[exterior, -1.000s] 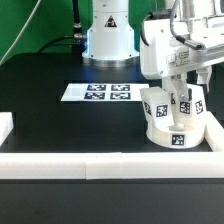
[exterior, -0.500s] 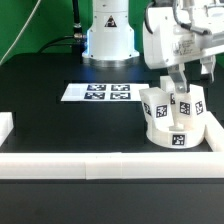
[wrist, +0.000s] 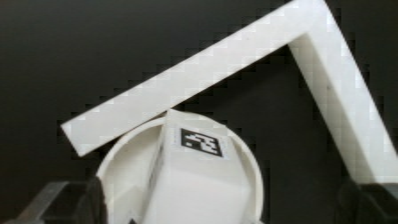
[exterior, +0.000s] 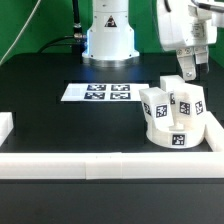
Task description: Assemble stool
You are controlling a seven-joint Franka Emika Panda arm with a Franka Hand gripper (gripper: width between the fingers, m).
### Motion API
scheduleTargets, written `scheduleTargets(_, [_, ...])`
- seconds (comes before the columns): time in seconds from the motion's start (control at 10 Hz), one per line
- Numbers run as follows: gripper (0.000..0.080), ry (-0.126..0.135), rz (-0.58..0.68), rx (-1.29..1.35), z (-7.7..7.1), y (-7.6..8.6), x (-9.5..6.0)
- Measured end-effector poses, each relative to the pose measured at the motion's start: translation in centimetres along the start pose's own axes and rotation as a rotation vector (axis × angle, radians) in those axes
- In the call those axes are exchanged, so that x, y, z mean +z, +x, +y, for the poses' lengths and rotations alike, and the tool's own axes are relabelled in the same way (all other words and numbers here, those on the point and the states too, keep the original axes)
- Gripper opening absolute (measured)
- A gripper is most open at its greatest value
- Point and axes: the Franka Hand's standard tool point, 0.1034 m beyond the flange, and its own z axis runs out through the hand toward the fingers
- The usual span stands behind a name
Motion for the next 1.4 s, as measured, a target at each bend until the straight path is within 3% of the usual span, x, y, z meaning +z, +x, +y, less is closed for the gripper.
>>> scheduleTargets(0.1, [0.0649, -0.012, 0.007, -0.143, 0.0, 0.1, 0.1])
scheduleTargets(0.2, [0.0649, -0.085, 0.020, -0.367, 0.2, 0.5, 0.2])
scheduleTargets(0.3, [0.0649, -0.113, 0.026, -0.487, -0.3, 0.6, -0.1])
scheduleTargets(0.6, [0.0649, -0.146, 0.000, -0.872, -1.1, 1.4, -0.3])
scheduleTargets(0.9, [0.0649, -0.150, -0.003, -1.039, -1.2, 1.6, -0.3])
scheduleTargets(1.4, [0.0649, -0.186, -0.018, -1.640, -0.5, 0.9, 0.2])
